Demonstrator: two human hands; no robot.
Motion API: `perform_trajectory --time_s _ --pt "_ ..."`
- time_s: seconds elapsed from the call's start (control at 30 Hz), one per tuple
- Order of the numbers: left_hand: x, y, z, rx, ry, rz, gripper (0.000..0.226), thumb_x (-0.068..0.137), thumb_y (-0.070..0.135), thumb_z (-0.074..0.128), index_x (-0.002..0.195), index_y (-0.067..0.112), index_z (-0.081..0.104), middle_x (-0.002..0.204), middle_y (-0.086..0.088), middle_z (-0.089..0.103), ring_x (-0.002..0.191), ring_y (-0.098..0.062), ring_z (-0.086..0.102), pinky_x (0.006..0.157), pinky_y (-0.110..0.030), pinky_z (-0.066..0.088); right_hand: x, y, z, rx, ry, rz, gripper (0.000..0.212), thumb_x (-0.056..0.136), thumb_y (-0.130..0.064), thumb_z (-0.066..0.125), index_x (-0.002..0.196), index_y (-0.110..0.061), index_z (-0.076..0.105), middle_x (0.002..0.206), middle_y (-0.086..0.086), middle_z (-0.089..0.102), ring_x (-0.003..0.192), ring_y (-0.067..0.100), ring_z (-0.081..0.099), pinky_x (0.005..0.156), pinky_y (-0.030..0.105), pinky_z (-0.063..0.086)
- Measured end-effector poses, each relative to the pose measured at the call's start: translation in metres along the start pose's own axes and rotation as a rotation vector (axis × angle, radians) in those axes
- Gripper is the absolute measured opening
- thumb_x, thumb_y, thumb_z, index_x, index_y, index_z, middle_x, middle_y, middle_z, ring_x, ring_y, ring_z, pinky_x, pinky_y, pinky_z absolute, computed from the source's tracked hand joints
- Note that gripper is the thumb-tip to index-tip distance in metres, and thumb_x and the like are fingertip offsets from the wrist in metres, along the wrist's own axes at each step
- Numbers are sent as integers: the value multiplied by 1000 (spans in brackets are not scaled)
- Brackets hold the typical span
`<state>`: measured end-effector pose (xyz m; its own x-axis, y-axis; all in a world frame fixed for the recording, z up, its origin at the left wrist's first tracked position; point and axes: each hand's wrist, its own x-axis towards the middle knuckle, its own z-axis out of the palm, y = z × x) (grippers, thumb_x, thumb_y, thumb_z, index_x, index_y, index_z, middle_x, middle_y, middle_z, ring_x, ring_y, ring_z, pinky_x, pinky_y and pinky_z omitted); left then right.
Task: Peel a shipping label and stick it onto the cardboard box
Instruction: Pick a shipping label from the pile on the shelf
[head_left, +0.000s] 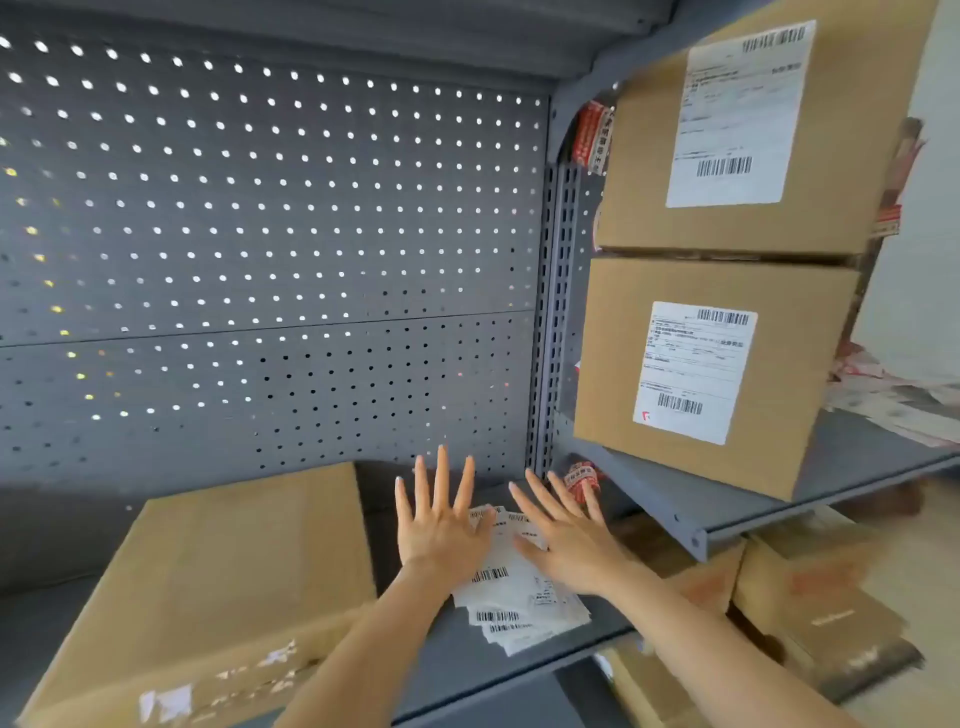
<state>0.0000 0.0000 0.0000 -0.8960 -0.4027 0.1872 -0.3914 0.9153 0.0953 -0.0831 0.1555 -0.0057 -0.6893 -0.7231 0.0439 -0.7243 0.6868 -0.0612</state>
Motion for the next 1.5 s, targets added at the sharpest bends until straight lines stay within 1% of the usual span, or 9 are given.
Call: perform_trajectory --time_s 0.17,0.3,0.67,0.87,1.0,1.2,1.33,1.43,1.5 --pt "-21 6 32 9 -149 -105 66 96 53 14 147 28 -19 156 -6 -29 143 -31 -26 114 -51 -15 -1 9 20 26 -96 -81 92 62 -79 -10 146 -42 -13 155 -16 -22 143 13 -25 113 47 -22" --pt "-35 3 48 -63 -269 -143 65 96 54 12 147 28 -18 156 -2 -28 143 -27 -26 117 -50 -14 1 11 29 14 -171 -95 73 83 -72 6 147 -41 -12 156 -15 -21 143 12 -24 113 48 -22" --pt "-39 3 52 -169 -279 -136 62 95 55 14 151 31 2 161 10 -6 147 -14 -13 117 -45 -15 2 13 41 116 -81 -152 111 51 -80 -13 148 -37 20 159 -11 -6 147 17 -15 115 48 -18" --pt "-41 4 54 -229 -177 -139 55 97 51 22 149 33 19 161 9 5 148 -13 -4 120 -42 -8 1 9 41 128 18 -175 72 80 -68 14 138 -36 43 160 -7 12 148 21 -4 116 44 -11" --pt "-41 3 51 -337 -88 -157 49 98 46 30 146 35 28 161 7 11 148 -14 6 120 -38 -1 -1 3 33 165 84 -156 45 95 -51 35 137 -40 43 158 -11 20 145 22 10 115 41 7" --pt "-36 7 30 -826 143 -180 48 96 32 47 143 28 37 158 2 20 141 -16 30 112 -31 33 3 -8 10 328 201 -150 41 98 -40 41 139 -40 40 154 -13 30 132 20 35 108 37 26" --pt "-29 8 -3 -1040 312 -189 53 93 26 56 142 31 37 154 6 30 144 -14 24 112 -26 24 10 -17 -19 423 298 -163 44 96 -40 45 139 -42 37 152 -11 33 135 20 40 114 40 25" --pt "-27 2 -33 -1228 368 -172 47 91 20 59 132 38 47 136 9 54 118 -12 53 101 -26 44 18 -29 -44 463 349 -202 46 95 -41 46 140 -41 37 151 -10 34 131 19 46 113 43 29" --pt "-25 -7 -50 -1299 387 -150 41 91 18 59 123 43 55 126 7 62 101 -8 60 97 -29 49 22 -40 -63 477 386 -234 46 95 -40 46 140 -39 38 152 -10 33 132 18 44 110 38 32"
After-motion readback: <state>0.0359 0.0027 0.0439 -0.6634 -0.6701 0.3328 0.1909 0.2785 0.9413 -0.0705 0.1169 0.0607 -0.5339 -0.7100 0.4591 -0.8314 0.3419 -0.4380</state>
